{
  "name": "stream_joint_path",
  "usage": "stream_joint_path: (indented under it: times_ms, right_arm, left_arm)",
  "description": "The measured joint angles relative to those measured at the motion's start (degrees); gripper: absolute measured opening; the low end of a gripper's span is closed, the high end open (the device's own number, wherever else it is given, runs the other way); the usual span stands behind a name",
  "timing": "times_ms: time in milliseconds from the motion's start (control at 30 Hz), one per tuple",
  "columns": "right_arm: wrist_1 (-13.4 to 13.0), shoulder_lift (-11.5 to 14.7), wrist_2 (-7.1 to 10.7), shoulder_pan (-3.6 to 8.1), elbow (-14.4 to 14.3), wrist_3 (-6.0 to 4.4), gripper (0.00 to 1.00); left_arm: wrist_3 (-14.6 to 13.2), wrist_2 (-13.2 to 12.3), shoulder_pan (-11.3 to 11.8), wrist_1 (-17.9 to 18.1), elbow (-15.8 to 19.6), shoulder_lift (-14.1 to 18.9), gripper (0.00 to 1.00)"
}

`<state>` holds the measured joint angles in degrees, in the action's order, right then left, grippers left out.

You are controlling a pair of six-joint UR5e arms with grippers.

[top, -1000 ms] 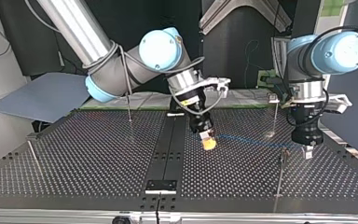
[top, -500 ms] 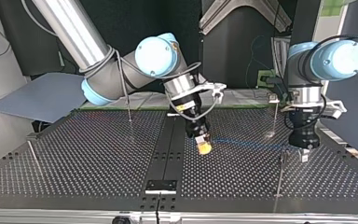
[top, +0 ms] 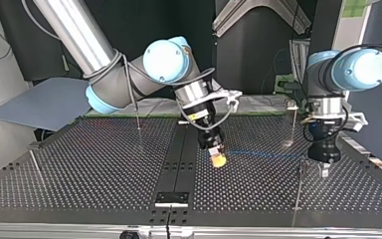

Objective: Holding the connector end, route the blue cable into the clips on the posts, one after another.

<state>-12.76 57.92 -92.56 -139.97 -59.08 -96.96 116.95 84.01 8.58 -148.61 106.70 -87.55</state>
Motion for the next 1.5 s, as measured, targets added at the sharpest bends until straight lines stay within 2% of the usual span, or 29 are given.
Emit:
stream_joint_path:
  times_ms: [333,867,1100,1233,1500]
  right_arm:
    - [-0.06,-1.12,0.01,0.53,0.52,0.0,0.0]
    - [-0.09,-2.3,0.49,3.28,2.32,-0.51,0.0]
    - [-0.09,-2.63,0.73,4.07,3.12,-0.66,0.0]
    - [-0.09,-2.79,1.65,4.37,3.71,-0.9,0.0]
    - [0.06,-3.22,3.19,4.48,5.46,-1.68,0.0]
  left_arm:
    - [4.43,-1.02,0.62,3.65,-0.02,-0.35,0.01]
    - [5.52,-2.44,1.27,4.81,-0.66,-3.11,0.01]
    - [7.71,-3.28,1.43,7.06,-0.87,-3.62,0.01]
    - [8.95,-3.47,1.24,7.98,-1.51,-4.86,0.01]
    - [9.36,-2.75,1.2,8.88,-2.6,-6.01,0.01]
